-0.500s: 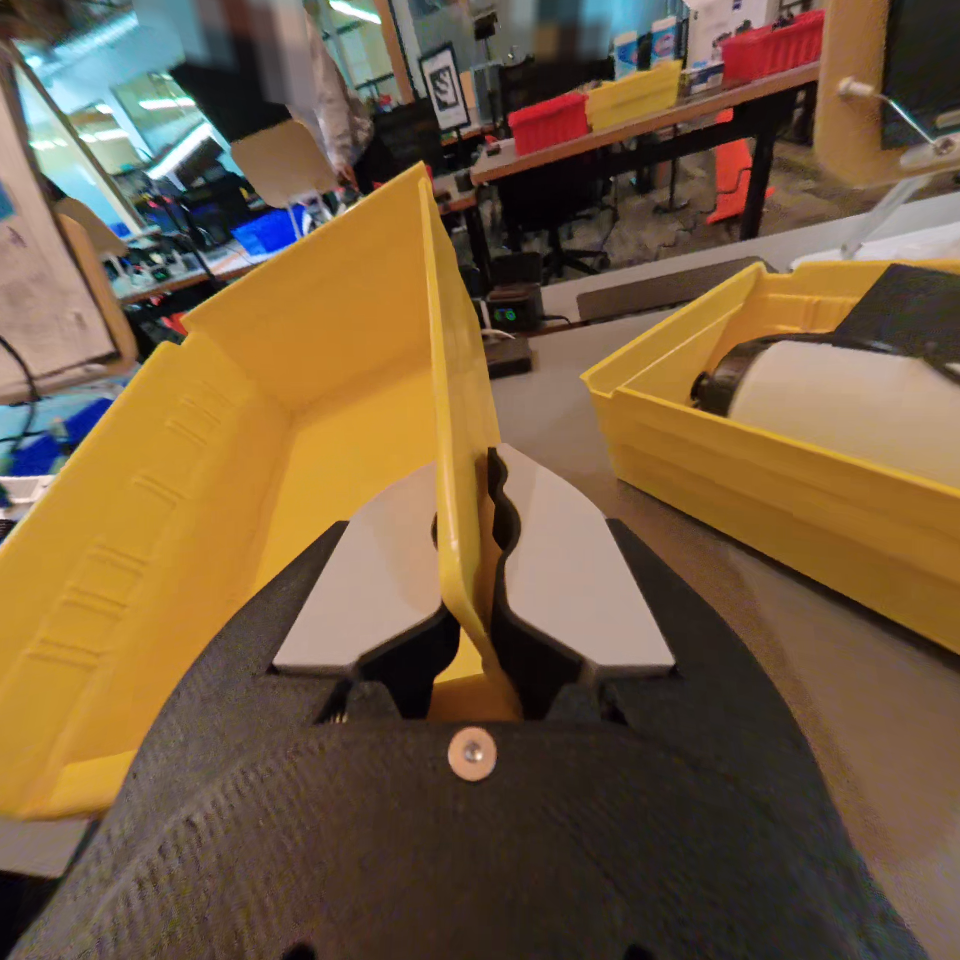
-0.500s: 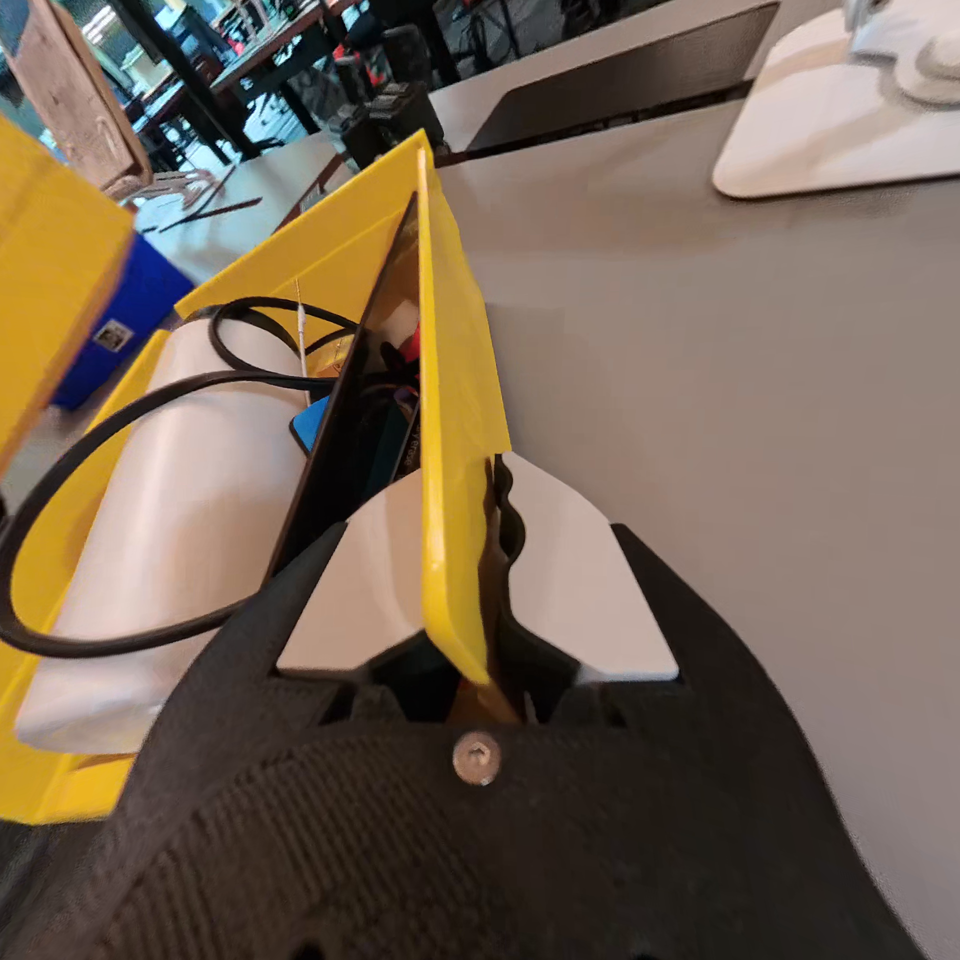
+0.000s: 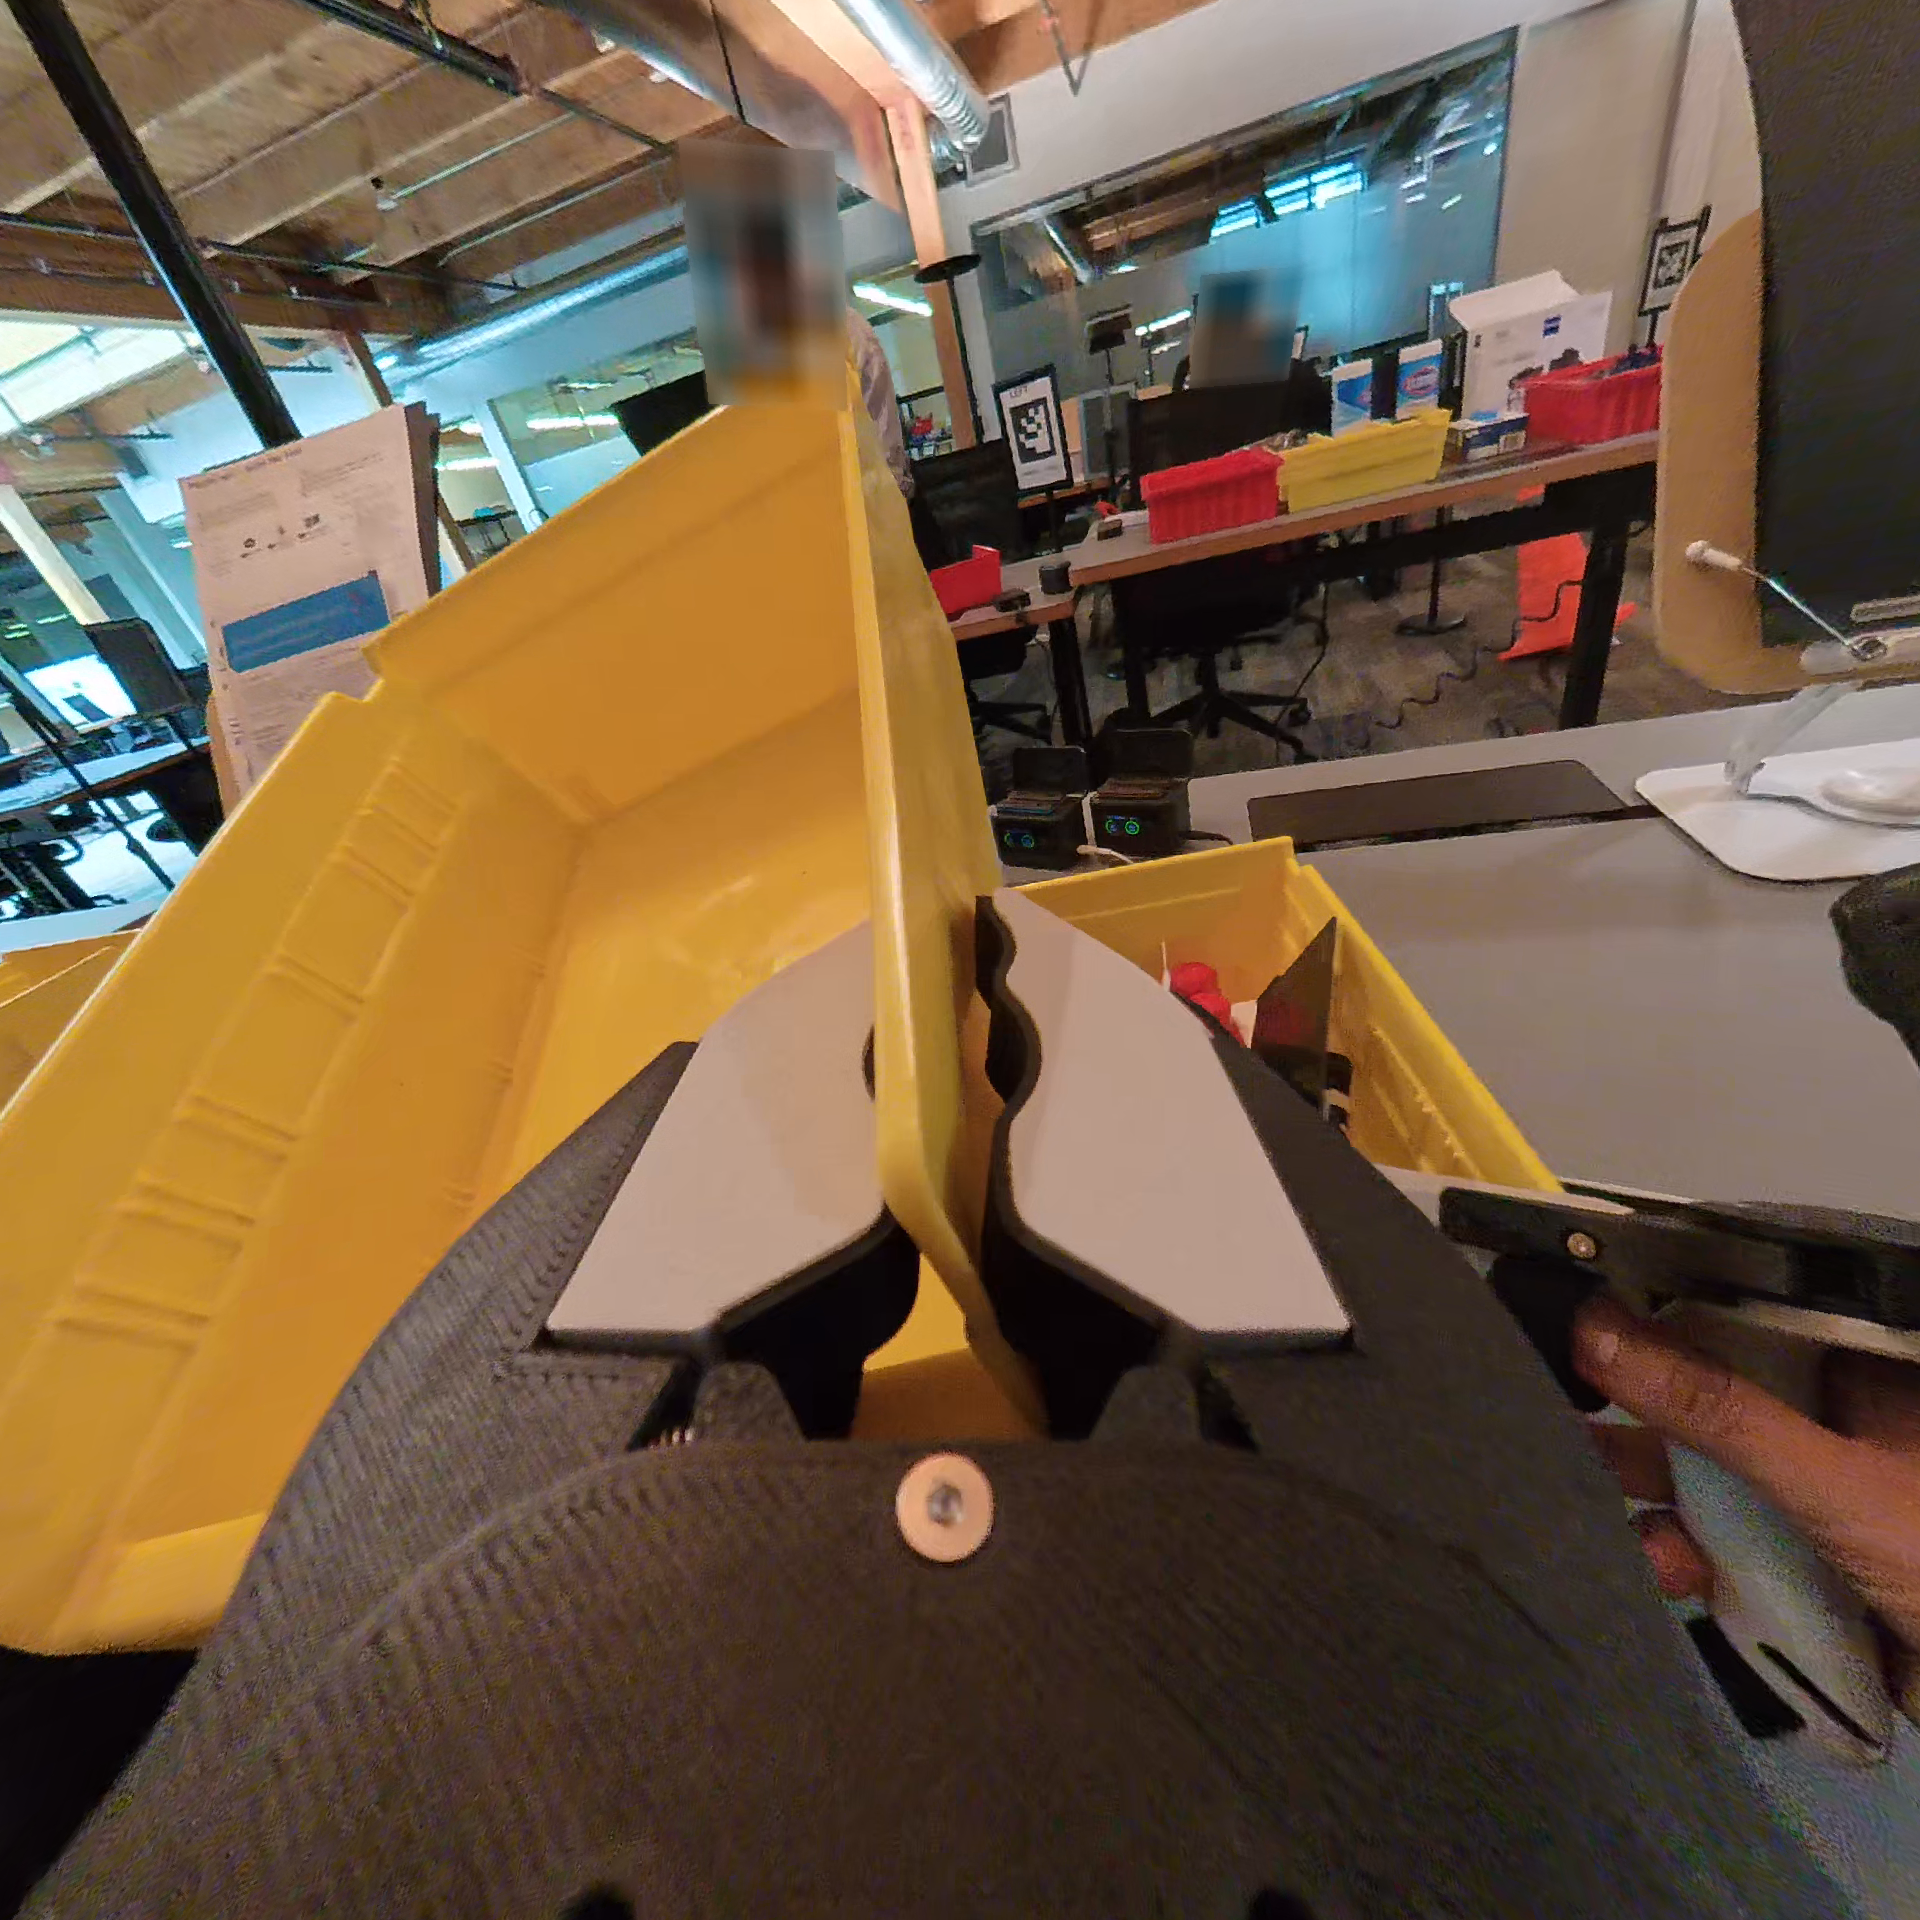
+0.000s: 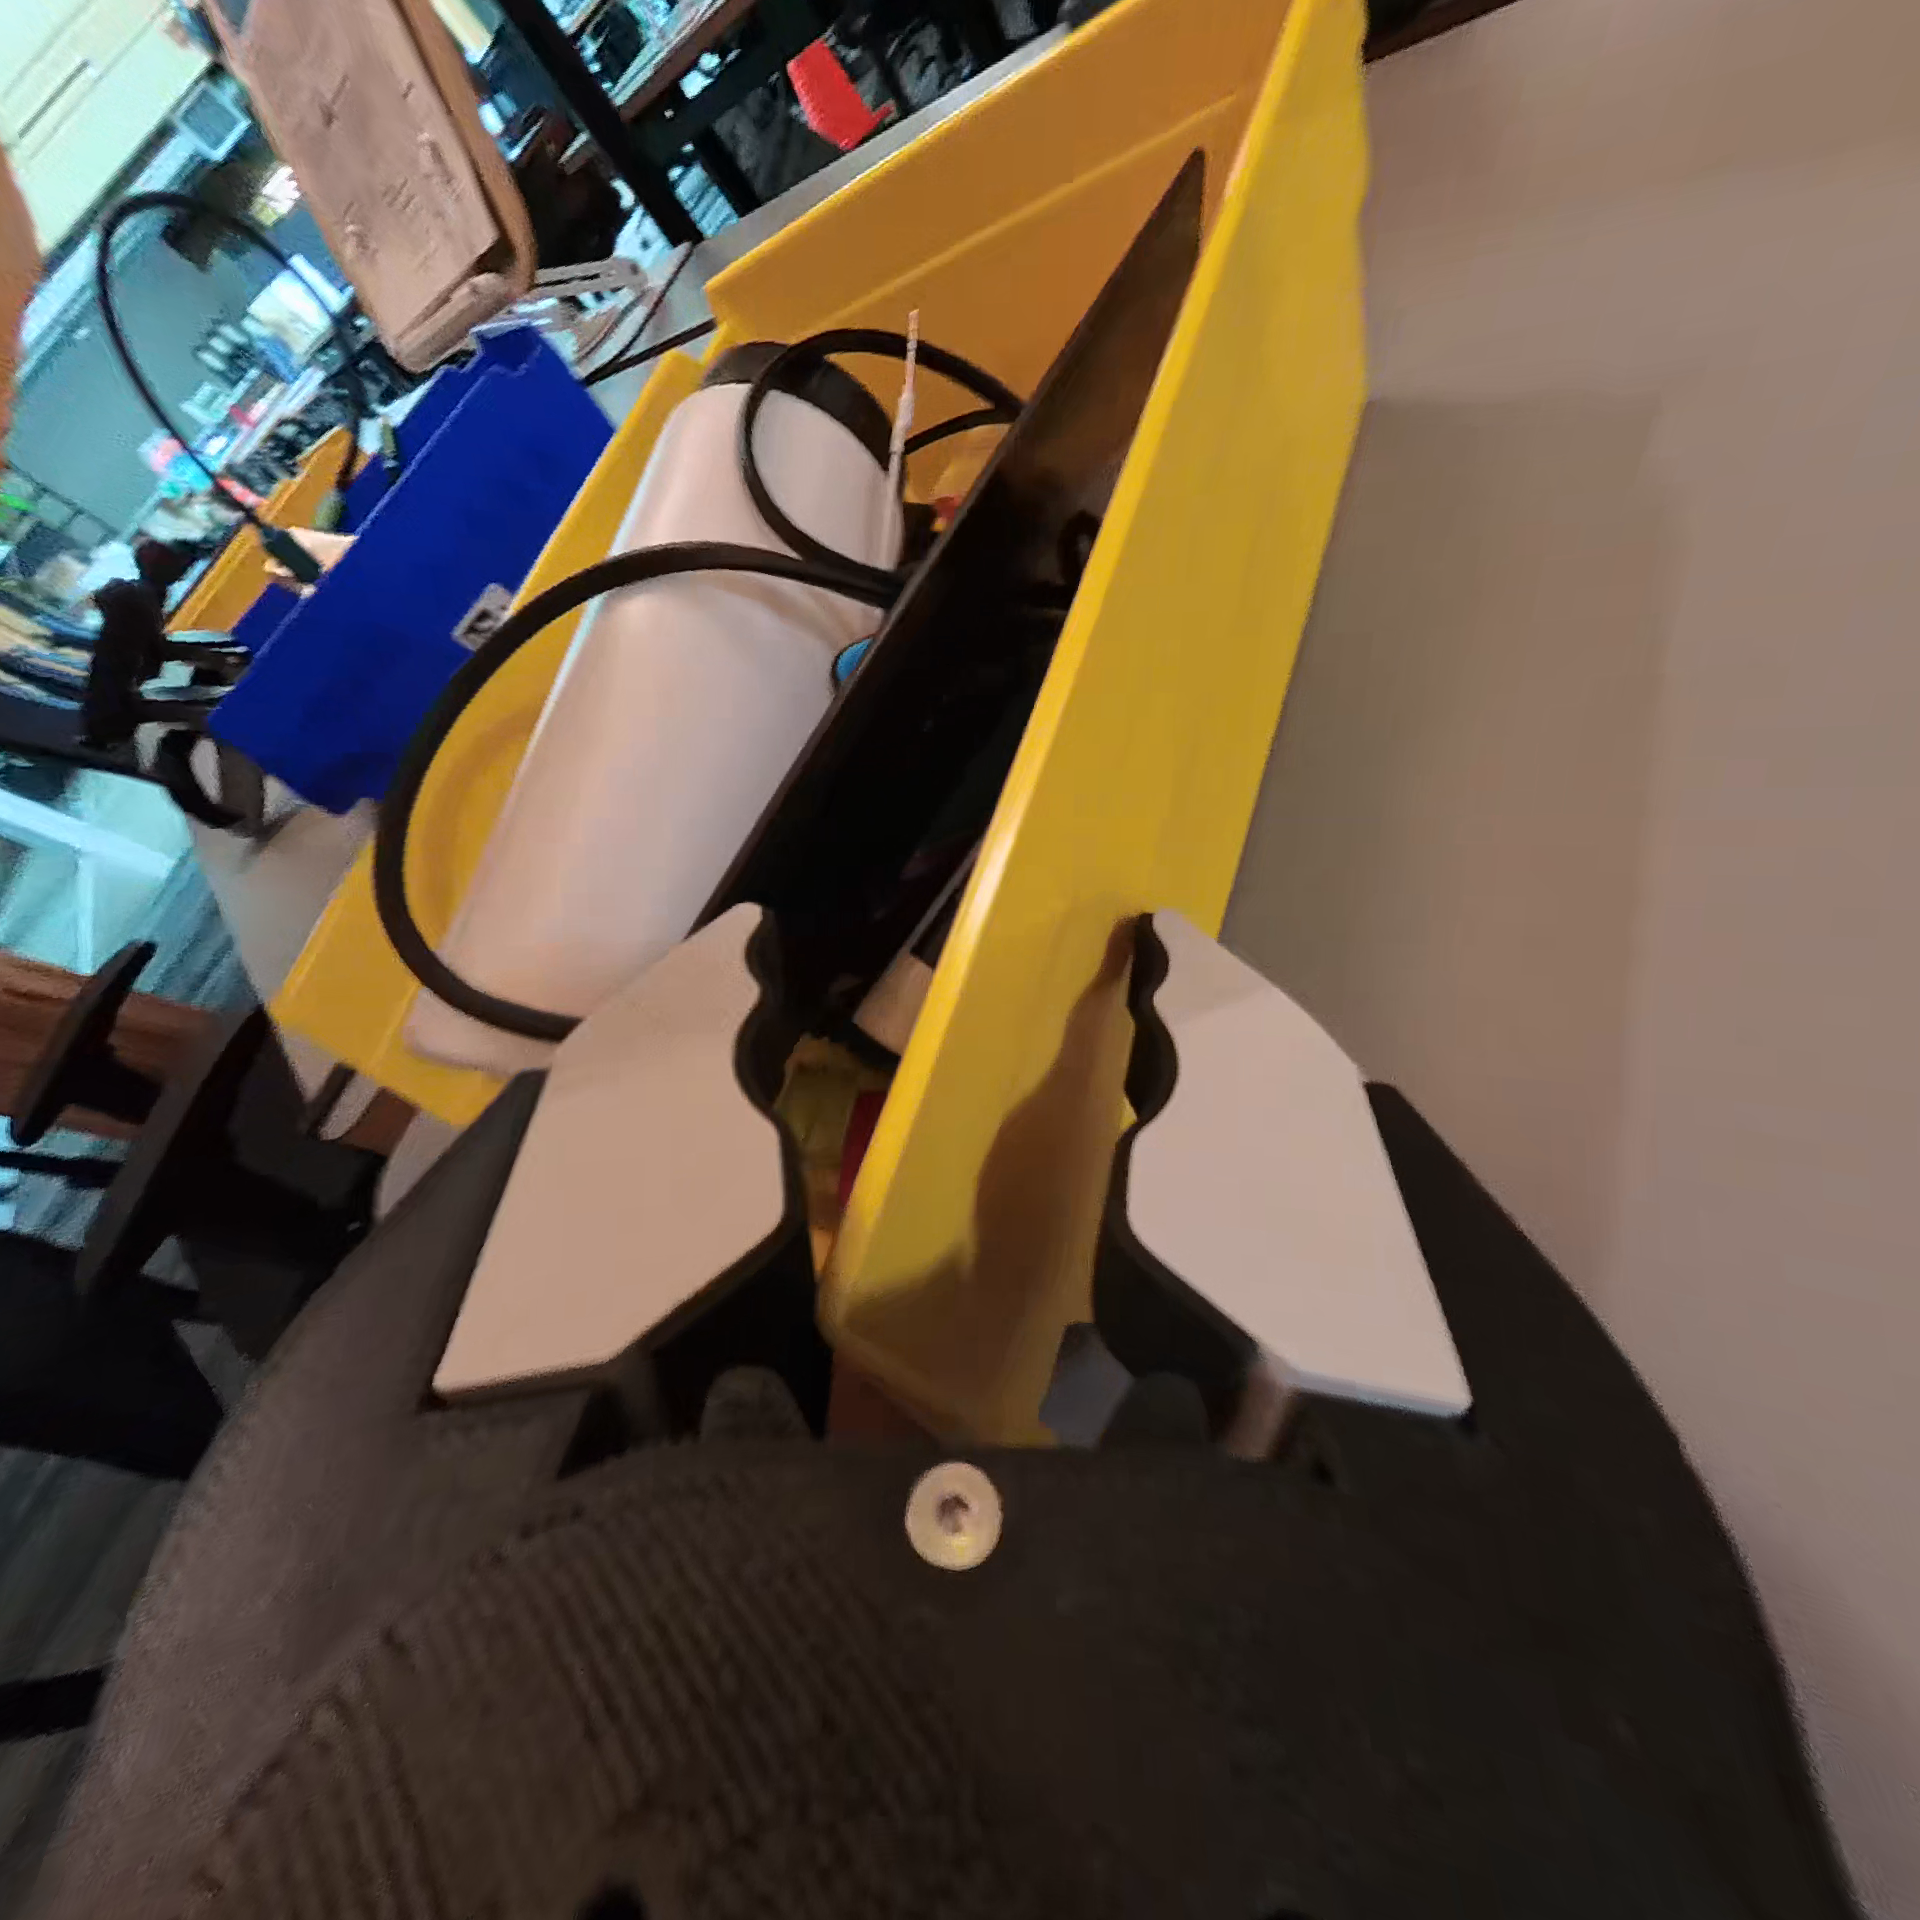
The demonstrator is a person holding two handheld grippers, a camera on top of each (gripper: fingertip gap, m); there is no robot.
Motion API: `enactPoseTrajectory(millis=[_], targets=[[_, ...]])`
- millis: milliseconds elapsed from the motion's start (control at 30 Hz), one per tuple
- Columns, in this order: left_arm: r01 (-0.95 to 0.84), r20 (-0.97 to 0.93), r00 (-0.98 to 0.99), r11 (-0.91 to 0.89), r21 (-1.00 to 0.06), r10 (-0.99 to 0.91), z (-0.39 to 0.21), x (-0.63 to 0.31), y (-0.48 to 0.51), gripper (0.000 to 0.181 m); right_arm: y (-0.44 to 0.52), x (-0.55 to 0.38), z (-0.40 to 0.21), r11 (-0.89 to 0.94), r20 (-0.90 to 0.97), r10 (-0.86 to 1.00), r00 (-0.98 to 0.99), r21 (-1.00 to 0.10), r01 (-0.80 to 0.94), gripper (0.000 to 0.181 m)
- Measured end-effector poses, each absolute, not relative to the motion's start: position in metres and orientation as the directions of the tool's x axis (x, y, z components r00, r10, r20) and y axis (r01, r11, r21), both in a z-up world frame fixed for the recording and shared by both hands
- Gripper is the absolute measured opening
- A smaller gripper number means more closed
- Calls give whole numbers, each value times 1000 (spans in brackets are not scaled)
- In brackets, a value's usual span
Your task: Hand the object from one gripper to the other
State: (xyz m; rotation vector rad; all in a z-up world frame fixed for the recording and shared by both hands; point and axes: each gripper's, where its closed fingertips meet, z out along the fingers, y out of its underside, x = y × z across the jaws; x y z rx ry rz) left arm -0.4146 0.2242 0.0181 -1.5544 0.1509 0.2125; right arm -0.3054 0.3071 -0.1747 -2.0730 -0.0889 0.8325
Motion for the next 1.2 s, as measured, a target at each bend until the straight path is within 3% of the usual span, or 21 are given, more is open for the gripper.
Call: enactPoseTrajectory(millis=[200, 300, 433, 600, 733, 833, 1000, 1200], targets=[[-279, -279, 960, -2, -960, -20, 22, -385, 228, 7, 247, -333, -167, -708, -618, 535, 576, -700, -92, 81], [-304, -304, 948, 12, -952, -90, 28, -348, 232, 7, 222, -295, -160, -672, -595, 605, 528, -738, -63, 83], [-341, -340, 898, 46, -939, -281, 28, -263, 232, 6, 215, -186, -157, -558, -447, 655, 609, -830, -9, 81], [-333, -336, 725, 121, -935, -601, -7, -75, 199, 7, 184, 10, -173, -602, -322, 550, 771, -792, 99, 83], [-364, -335, 522, 150, -919, -785, -69, 61, 162, 6, 158, 172, -170, -537, -225, 294, 929, -843, -34, 72], [-398, -310, 421, 133, -908, -853, -99, 138, 162, 6, 123, 239, -165, -484, -353, 128, 927, -838, -252, 71], [-444, -335, 345, 162, -881, -877, -125, 231, 159, 7, 104, 290, -127, -261, -586, 100, 804, -795, -547, 65], [-424, -278, 369, 105, -900, -887, -149, 295, 160, 8, 85, 322, -127, -219, -484, 28, 874, -856, -467, 62]])
